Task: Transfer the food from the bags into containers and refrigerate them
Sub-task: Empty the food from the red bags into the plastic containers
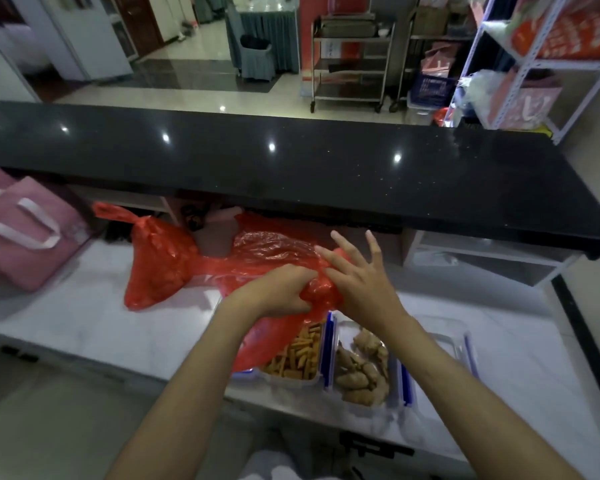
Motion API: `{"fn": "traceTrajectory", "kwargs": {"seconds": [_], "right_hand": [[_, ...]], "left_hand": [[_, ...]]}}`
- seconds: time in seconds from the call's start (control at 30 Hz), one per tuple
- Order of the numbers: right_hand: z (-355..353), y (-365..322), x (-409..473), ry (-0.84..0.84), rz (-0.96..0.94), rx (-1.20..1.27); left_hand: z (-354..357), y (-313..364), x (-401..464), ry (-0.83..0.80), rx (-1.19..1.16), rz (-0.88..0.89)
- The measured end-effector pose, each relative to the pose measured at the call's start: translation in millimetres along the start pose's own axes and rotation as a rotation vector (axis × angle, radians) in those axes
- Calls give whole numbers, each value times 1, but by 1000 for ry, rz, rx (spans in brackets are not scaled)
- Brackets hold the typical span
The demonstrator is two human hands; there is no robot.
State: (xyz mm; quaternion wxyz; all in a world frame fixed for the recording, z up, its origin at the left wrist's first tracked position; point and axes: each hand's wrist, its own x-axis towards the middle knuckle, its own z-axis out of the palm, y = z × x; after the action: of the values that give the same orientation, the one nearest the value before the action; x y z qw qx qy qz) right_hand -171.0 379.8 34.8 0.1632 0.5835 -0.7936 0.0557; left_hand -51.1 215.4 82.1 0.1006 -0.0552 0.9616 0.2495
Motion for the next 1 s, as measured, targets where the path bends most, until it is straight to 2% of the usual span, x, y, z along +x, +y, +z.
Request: {"fn": "traceTrajectory", "kwargs": {"seconds": [0.07, 0.13, 0.27, 0.33, 0.47, 0.53, 0.63, 0.77, 0.87, 0.93, 1.0], "right_hand": [[6, -2, 11, -50, 78, 88], [1, -4, 25, -170, 183, 123], [-11, -18, 55, -290, 282, 117], [-18, -28, 72, -307, 333, 161], [-20, -38, 99, -301, 441, 304], [-9, -32, 102, -305, 504, 321], [8, -28, 99, -269, 518, 195], [2, -63, 120, -54, 341, 43], [13, -98, 143, -97, 301, -9], [33, -104, 152, -136, 380, 84], [48, -96, 157, -182, 453, 127]], "left_hand": [[-7, -18, -7, 35, 19, -48], [-18, -36, -13, 92, 51, -99], [-28, -45, -17, 147, 156, -19], [-20, -46, -8, 143, 279, -43], [-11, -88, 11, 377, 417, -146], [-22, -114, 10, 431, 429, -163], [-39, -134, 5, 439, 400, -160], [-52, -141, 7, 422, 336, -124], [-55, -141, 9, 398, 259, -57], [-61, -146, 8, 388, 260, -16], [-67, -162, 7, 398, 363, 20]]}}
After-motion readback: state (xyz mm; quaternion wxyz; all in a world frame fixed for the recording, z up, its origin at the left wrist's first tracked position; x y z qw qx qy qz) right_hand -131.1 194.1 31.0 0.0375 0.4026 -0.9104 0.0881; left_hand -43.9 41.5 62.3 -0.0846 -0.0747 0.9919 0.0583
